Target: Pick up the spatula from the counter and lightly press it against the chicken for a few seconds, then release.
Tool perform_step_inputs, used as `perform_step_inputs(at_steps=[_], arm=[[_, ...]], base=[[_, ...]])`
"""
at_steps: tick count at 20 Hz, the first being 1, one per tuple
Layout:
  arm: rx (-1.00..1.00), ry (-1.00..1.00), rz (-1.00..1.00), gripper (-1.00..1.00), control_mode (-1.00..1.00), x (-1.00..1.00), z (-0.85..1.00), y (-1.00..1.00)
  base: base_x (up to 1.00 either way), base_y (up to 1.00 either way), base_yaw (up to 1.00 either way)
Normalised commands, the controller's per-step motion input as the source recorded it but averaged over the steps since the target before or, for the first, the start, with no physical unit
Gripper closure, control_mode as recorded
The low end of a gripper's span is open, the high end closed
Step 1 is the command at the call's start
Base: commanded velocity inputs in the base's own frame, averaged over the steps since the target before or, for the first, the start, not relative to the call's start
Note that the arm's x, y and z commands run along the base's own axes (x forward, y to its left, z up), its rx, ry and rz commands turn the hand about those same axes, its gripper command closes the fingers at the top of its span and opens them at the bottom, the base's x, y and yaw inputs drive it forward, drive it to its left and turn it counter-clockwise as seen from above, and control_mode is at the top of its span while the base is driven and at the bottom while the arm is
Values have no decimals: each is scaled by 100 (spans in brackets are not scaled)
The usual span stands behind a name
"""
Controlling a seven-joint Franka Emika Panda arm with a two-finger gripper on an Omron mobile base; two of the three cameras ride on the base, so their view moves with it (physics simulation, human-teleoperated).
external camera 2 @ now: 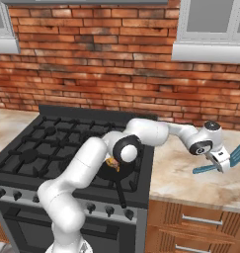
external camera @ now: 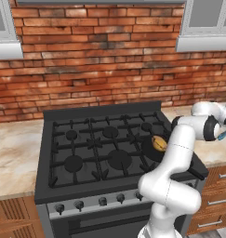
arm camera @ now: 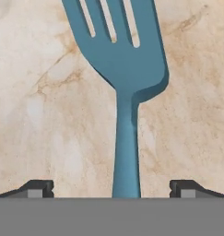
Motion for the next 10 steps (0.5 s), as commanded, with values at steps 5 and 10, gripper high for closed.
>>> perform_step_inputs(at_steps=[5, 10], arm=[[0, 10, 0, -100, -100, 19, -27, 0], [0, 7, 0, -100, -100, 11, -28, -8]], base=[[0, 0, 0], [0, 0, 0]])
